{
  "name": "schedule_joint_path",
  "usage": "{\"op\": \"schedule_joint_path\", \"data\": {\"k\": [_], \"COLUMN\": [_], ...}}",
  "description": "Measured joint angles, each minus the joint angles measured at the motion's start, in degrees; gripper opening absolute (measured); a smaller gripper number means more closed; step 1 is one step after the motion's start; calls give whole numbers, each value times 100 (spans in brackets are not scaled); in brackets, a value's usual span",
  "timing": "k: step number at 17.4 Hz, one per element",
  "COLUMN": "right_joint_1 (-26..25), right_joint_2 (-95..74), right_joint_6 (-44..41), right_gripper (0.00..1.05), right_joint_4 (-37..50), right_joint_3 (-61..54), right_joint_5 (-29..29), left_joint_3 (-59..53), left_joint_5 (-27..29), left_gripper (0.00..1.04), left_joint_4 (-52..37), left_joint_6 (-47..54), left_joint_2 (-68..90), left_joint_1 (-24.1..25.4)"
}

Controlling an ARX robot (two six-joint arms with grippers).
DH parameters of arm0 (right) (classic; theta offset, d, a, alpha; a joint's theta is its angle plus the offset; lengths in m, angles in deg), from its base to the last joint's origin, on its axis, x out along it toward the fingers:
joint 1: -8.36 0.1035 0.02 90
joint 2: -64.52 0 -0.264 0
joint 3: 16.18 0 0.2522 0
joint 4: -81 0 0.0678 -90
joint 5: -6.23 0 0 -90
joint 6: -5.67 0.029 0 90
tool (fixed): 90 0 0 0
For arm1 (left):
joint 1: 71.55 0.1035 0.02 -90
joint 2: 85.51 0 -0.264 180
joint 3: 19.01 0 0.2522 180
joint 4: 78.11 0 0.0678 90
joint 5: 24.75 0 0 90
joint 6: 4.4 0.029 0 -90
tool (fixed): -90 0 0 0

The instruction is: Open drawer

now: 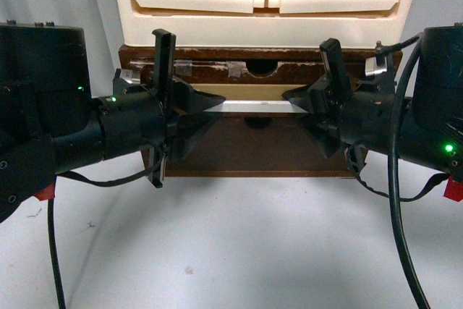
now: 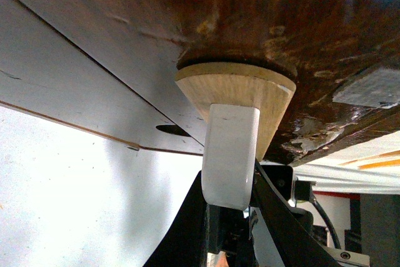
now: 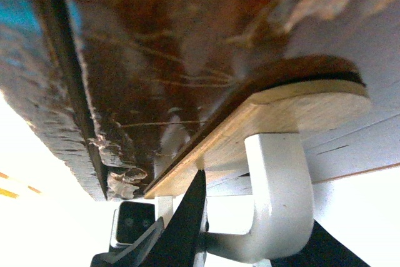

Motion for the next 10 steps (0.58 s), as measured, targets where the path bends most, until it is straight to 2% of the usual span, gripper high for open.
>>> {"op": "schedule_joint_path", "data": {"k": [3,7,10], "right_joint_1": [-4,9,140], "right_joint_2": [0,127,599], "right_joint_6": [466,621,734], "right_gripper": [19,18,18], "right_joint_4": [26,101,413], "right_joint_3": [-15,-199,-962], "right_joint_5": [39,20,26], "left_joint_3": [0,-105,-955], "left_joint_5": [-7,-48,-39], "left_gripper": [13,13,13], "left_joint_4": [-4,-144,-640], "left_joint_6": [-7,-9,-236], "left_joint_2": [0,-20,-496], "left_joint_1": [0,-11,-52]}}
